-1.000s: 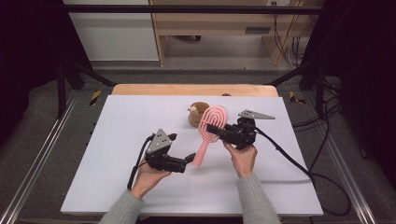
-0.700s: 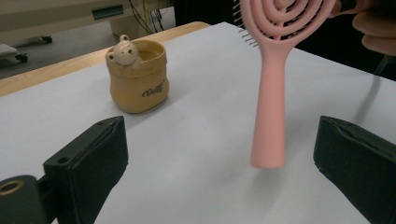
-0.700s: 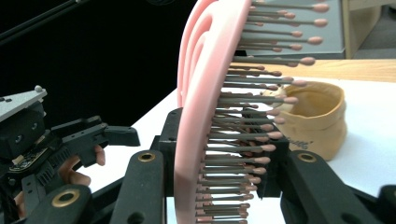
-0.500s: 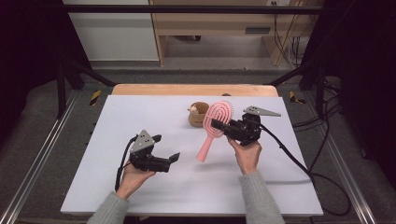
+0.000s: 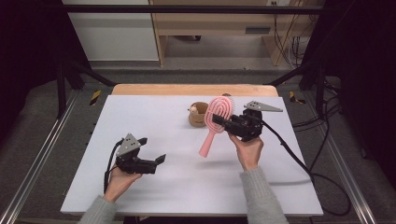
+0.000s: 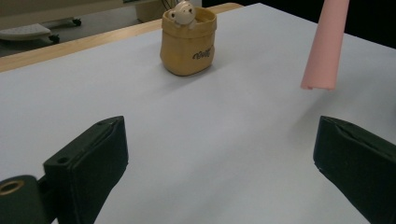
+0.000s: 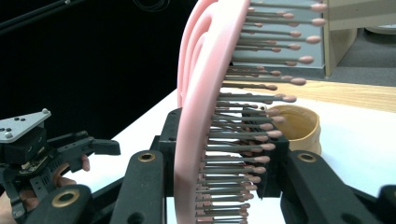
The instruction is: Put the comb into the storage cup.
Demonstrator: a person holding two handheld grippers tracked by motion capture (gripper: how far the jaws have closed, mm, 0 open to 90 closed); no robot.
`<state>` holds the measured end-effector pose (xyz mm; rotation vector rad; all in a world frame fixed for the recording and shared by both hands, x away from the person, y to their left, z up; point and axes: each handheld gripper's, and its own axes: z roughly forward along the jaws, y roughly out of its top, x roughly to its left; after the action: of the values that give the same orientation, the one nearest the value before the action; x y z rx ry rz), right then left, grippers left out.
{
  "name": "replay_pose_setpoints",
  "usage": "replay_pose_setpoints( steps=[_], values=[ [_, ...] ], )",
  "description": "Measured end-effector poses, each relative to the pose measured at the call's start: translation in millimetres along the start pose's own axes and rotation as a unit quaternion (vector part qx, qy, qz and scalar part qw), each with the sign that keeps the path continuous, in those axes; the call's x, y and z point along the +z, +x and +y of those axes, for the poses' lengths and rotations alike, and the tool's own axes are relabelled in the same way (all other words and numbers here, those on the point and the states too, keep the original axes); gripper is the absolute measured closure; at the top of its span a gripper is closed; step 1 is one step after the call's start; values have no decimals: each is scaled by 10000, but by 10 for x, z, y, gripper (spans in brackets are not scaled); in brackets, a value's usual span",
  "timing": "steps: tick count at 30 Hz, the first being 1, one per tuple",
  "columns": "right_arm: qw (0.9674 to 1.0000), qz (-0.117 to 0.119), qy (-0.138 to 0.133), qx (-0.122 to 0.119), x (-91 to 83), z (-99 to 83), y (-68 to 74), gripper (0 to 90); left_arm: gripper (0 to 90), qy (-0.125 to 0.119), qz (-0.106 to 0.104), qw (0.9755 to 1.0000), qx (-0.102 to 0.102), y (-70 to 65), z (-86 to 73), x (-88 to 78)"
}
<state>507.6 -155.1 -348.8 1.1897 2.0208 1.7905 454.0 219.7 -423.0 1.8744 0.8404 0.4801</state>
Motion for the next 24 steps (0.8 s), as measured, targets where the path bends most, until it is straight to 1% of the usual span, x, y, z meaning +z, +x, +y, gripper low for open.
replay_pose_setpoints(
  steps=[5, 11, 13, 18, 24],
  values=[
    [10000, -31, -15, -53, 23, 42, 16, 633, 30, -67, 100, 9999, -53, 70, -47, -88],
    [9999, -102, -42, -104, 34, 88, 23, 633, 31, -82, 204, 9997, -79, 178, -140, -200],
    [9999, -116, -59, -102, 29, 101, 26, 632, 31, -121, 216, 9996, -121, 208, -172, -236],
    [9997, -170, -98, -152, 26, 145, 32, 633, 31, -150, 266, 9994, -154, 255, -222, -286],
    [9994, -232, -154, -220, 37, 206, 46, 633, 31, -106, 301, 9994, -163, 287, -277, -310]
  ],
)
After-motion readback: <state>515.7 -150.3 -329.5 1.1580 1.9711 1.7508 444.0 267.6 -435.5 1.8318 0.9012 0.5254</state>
